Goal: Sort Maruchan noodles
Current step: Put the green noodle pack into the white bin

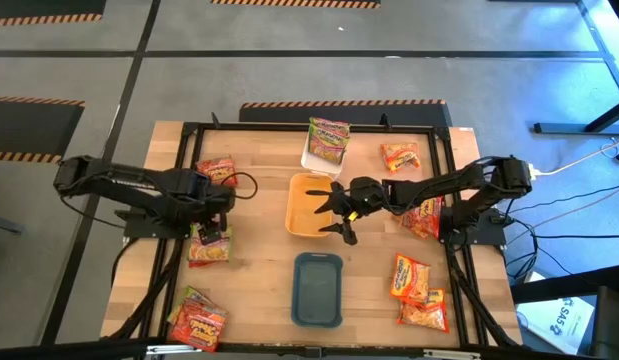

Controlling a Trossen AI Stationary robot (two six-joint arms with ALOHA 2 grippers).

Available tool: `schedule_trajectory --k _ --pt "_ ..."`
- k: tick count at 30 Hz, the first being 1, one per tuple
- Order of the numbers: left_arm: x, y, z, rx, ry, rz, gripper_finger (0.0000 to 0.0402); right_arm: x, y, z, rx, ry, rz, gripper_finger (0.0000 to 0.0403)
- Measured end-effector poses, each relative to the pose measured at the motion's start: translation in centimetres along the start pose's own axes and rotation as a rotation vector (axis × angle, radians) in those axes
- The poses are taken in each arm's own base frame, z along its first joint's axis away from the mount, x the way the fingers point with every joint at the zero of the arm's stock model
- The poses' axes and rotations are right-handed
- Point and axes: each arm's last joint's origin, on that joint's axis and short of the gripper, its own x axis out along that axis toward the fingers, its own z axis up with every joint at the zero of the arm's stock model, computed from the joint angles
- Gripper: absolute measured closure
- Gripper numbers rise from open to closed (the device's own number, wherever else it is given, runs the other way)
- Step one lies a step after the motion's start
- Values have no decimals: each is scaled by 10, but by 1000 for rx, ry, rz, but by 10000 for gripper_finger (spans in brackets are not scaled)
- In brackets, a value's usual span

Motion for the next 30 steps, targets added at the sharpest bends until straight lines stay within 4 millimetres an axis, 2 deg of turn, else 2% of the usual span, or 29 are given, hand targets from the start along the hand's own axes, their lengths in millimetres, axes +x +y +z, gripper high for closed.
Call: schedule_trajectory --k 4,9,19,26,30 --pt "6 1 4 10 -3 -109 173 0 0 1 -4 -11 -9 160" --pt "11 3 3 12 7 -115 192 0 -2 1 -6 -5 -54 160" --pt "12 -1 8 138 -57 -149 300 0 -3 0 -5 2 -98 160" --pt "12 -2 11 166 -87 -159 378 0 -3 0 -4 8 -97 160" --pt "12 -2 12 171 -99 -148 394 0 -3 0 -4 8 -98 160"
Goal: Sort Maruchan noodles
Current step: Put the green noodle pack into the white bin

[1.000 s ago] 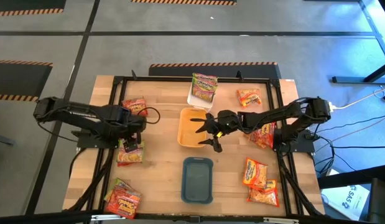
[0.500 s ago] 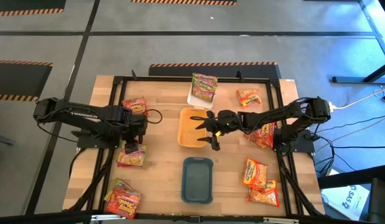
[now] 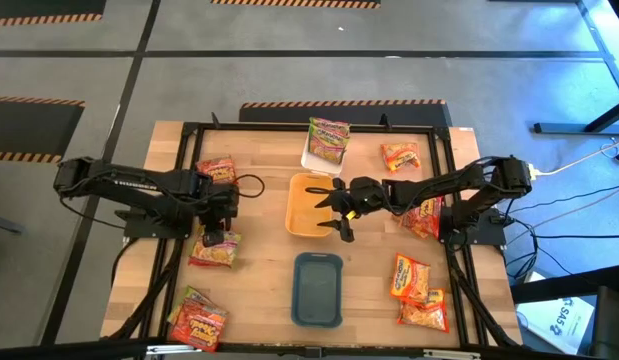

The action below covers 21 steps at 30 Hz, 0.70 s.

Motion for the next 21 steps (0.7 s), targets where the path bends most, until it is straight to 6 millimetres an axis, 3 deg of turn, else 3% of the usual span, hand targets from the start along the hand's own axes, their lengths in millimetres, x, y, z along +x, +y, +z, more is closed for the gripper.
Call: schedule_trajectory --k 5,10,17,21 --pt "-1 -1 2 2 -20 12 397 0 0 0 10 -1 0 160" --pt "-16 -7 14 -16 -106 62 398 0 0 0 49 -2 -1 160" --pt "-45 -18 27 -13 -220 136 399 -1 -9 11 100 14 -299 143" --pt "-60 -23 36 -7 -322 204 399 -1 -15 19 96 26 -332 128"
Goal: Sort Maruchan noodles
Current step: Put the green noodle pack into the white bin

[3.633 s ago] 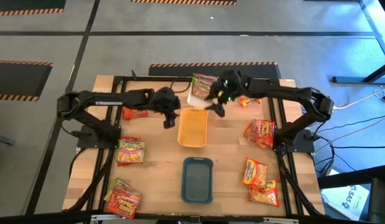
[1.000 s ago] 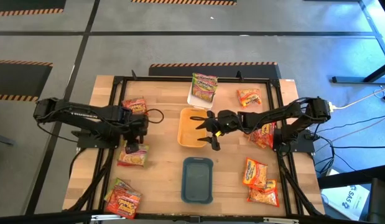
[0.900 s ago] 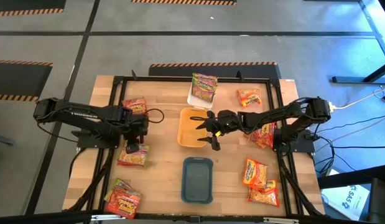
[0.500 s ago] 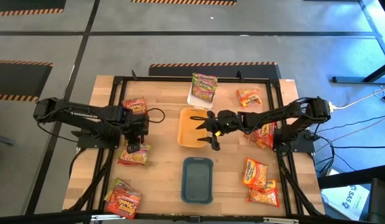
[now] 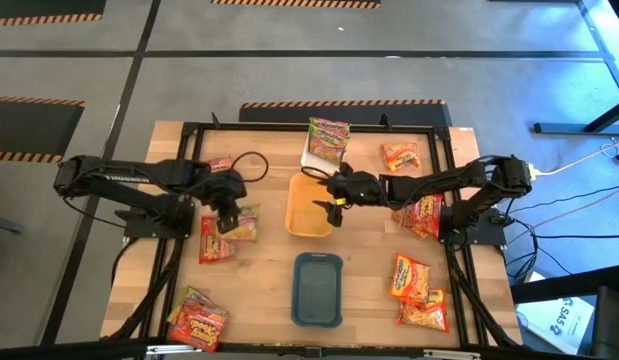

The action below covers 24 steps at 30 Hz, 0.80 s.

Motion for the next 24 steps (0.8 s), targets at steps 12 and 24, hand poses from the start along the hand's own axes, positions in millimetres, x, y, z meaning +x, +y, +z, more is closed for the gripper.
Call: schedule_trajectory --k 12,24 --pt "-7 -5 28 113 -333 107 399 2 -14 10 -3 -108 206 145" --pt "-14 -6 47 174 -546 232 399 24 -16 11 201 -186 224 125"
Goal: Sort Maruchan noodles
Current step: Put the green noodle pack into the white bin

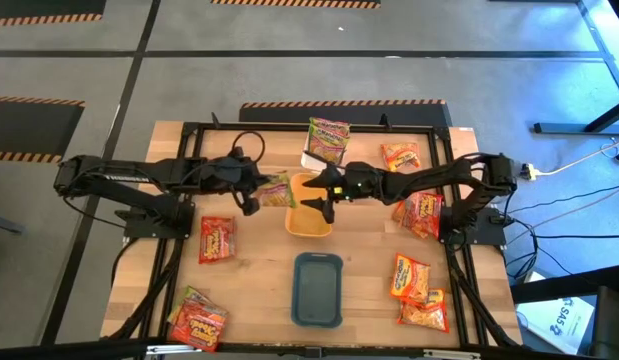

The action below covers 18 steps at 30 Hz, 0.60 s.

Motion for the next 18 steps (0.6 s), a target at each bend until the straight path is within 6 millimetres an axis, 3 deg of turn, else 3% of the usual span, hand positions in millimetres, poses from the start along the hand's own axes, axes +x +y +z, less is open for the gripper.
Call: schedule_trajectory --k 6,11,18 --pt "9 -1 5 38 -32 33 399 3 2 16 0 -47 -4 80" --pt "21 -4 6 64 -36 70 397 6 3 24 9 -78 -30 71" --pt "29 -10 10 79 -77 60 397 16 -5 7 68 -10 -128 70"
